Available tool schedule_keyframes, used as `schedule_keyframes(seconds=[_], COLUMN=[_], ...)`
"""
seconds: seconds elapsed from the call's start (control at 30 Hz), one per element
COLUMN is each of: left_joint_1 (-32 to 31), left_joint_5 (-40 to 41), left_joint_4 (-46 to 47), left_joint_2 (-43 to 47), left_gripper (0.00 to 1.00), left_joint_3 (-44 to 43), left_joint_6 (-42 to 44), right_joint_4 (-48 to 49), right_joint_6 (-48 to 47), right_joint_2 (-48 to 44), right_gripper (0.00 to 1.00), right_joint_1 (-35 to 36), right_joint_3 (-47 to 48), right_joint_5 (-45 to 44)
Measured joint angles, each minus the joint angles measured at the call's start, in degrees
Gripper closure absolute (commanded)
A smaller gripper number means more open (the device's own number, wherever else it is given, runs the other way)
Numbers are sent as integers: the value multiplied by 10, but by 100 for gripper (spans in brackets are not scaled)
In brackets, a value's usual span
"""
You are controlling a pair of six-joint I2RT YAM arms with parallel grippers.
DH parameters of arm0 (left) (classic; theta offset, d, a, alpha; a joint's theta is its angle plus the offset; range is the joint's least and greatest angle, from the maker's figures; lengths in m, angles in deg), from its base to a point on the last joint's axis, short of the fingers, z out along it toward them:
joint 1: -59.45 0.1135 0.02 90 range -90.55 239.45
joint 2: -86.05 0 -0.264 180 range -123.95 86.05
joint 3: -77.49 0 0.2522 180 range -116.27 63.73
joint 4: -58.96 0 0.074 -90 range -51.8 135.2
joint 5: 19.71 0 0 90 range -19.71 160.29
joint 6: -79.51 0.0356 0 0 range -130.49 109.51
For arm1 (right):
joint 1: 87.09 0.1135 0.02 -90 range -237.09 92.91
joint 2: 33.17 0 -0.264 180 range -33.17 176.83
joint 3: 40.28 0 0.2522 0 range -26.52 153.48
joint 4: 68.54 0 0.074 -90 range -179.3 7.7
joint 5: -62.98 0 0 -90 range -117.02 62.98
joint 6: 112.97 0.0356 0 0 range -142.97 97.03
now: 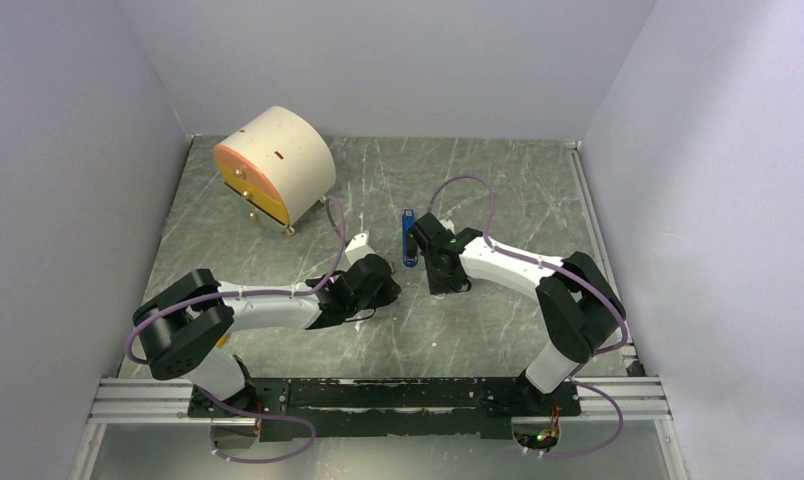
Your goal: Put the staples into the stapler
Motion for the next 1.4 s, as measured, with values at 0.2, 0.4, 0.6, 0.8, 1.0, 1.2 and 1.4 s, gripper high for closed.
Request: schedule_keyframes(seconds=[0.2, 0.4, 0.6, 0.8, 1.0, 1.2, 1.4], left_joint_1=[0, 0, 0, 0, 0, 0, 0], left_joint_5=[-3, -3, -3, -3, -3, -3, 32], left_joint_4=[0, 0, 0, 0, 0, 0, -28], left_joint_2=[0, 0, 0, 0, 0, 7, 64], left_gripper=[84, 84, 84, 84, 83, 78, 63], left_joint_3=[0, 0, 0, 0, 0, 8, 11], left_joint_6=[0, 4, 4, 4, 4, 5, 36], right_joint_4=[-11, -36, -51, -45, -40, -32, 3], right_joint_6=[-1, -1, -2, -3, -3, -11, -23], right_joint_2=[2, 9, 10, 10, 9, -11, -78], right_gripper=[81, 73, 63, 53, 40, 34, 34], right_joint_1=[-2, -2, -3, -9, -10, -10, -10], right_joint_3=[14, 35, 52, 63, 69, 68, 58], right_joint_5=[2, -2, -4, -14, -15, -11, 3])
